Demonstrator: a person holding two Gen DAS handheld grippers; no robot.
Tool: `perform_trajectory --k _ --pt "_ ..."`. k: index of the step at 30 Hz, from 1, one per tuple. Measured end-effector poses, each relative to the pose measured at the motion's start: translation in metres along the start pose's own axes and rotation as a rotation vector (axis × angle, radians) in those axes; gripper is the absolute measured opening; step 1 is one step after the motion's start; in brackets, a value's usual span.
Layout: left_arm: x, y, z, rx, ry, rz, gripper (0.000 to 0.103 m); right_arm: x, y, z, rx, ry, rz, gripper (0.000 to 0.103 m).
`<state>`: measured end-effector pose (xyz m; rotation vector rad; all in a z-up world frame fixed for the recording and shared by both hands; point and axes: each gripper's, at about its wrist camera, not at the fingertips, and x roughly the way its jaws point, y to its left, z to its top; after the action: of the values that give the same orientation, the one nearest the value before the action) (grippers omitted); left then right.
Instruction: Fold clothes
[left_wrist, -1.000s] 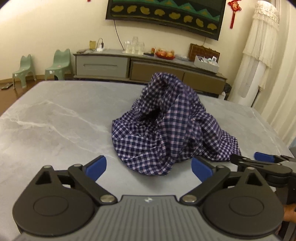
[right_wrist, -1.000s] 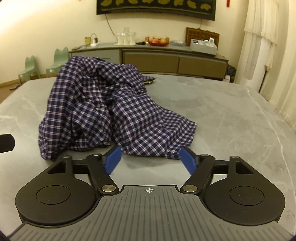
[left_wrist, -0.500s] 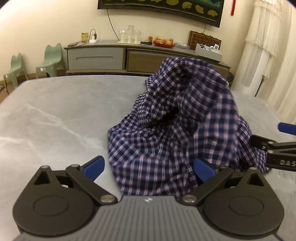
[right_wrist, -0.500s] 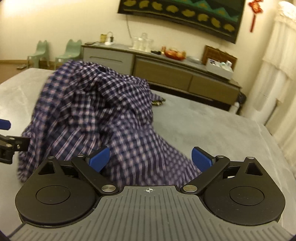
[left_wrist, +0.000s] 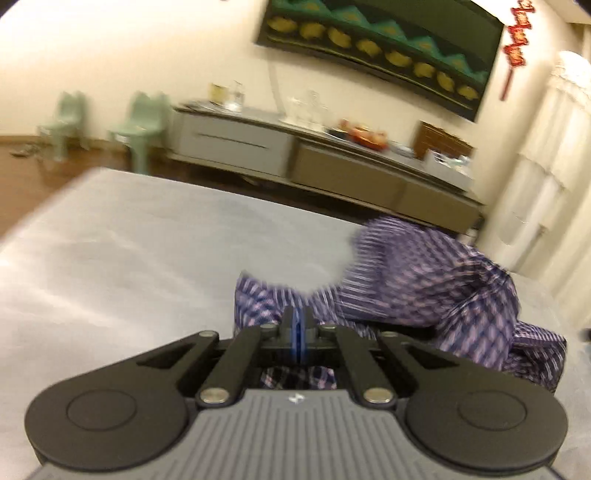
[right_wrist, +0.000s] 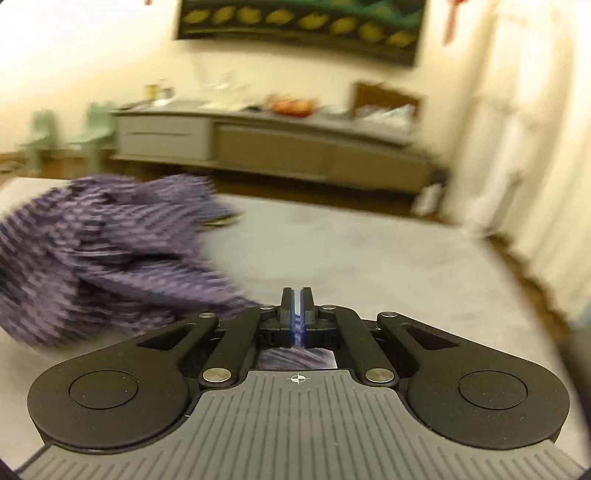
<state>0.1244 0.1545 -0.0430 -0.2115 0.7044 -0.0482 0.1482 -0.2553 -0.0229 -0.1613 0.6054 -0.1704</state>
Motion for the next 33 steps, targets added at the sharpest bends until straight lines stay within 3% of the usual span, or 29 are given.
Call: perform_trajectory --k 2,4,5,6,7,8,9,10,11,13,15,17,18,19,22,26,29,30,32,33 --pt "-0.025 0.025 -0.004 -0.015 -0.005 0.05 0.003 -0.005 -0.015 -0.01 -0.037 0.028 -0.128 0.002" --pt "-0.04 0.038 -0.007 -0.035 -0.006 0.062 0.008 0.001 -0.03 -0.018 -0.01 0.077 -0.179 0.019" --pt "-0.04 0.035 -0.007 -0.05 -0.004 0.037 0.013 0.005 -0.032 -0.019 0.029 0.08 -0.143 0.024" --pt "-0.04 0.031 -0.008 -0.064 -0.002 0.011 0.031 0.01 -0.029 -0.016 0.065 0.069 -0.059 0.045" --pt "-0.039 0.021 -0.005 -0.07 -0.009 -0.024 0.059 0.014 -0.025 -0.014 0.104 0.055 0.033 0.069" --pt "-0.038 0.008 0.0 -0.066 -0.025 -0.045 0.073 0.017 -0.017 -0.011 0.143 0.036 0.137 0.079" --pt "-0.038 -0.009 0.005 -0.049 -0.051 -0.063 0.093 0.02 -0.007 -0.008 0.168 0.027 0.223 0.092" --pt "-0.035 -0.025 0.009 -0.024 -0.066 -0.086 0.102 0.022 0.003 -0.006 0.193 0.018 0.31 0.093" --pt "-0.03 -0.041 0.013 0.004 -0.076 -0.11 0.103 0.025 0.014 -0.003 0.205 0.012 0.38 0.093" --pt "-0.008 -0.073 0.018 0.072 -0.05 -0.164 0.103 0.035 0.043 -0.001 0.157 0.02 0.431 0.095" --pt "0.026 -0.091 0.018 0.127 -0.029 -0.086 0.103 0.051 0.068 -0.007 0.045 0.072 0.412 0.092" --pt "0.061 -0.102 0.018 0.178 0.003 -0.018 0.078 0.06 0.075 -0.013 -0.021 0.134 0.4 0.059" --pt "0.075 -0.101 0.019 0.191 0.034 -0.031 0.034 0.063 0.074 -0.016 -0.039 0.165 0.397 0.022" --pt "0.085 -0.097 0.021 0.188 0.071 -0.041 0.007 0.066 0.073 -0.019 -0.056 0.196 0.395 0.005" --pt "0.062 -0.076 0.026 0.145 0.047 -0.064 0.005 0.049 0.049 -0.012 -0.066 0.174 0.355 0.002" --pt "-0.024 -0.052 0.009 0.189 -0.01 -0.197 0.004 -0.008 0.008 -0.015 -0.094 0.091 0.278 0.002" --pt "-0.069 -0.036 -0.037 0.28 0.144 -0.351 0.005 -0.054 -0.016 -0.044 -0.181 0.086 0.224 0.002" --pt "-0.076 -0.039 -0.056 0.338 0.21 -0.376 0.005 -0.06 -0.024 -0.059 -0.193 0.121 0.26 0.003" --pt "-0.087 -0.043 -0.083 0.419 0.275 -0.39 0.007 -0.057 -0.036 -0.082 -0.197 0.194 0.253 0.022" --pt "-0.093 -0.042 -0.084 0.417 0.254 -0.393 0.013 -0.061 -0.045 -0.082 -0.154 0.169 0.232 0.044"
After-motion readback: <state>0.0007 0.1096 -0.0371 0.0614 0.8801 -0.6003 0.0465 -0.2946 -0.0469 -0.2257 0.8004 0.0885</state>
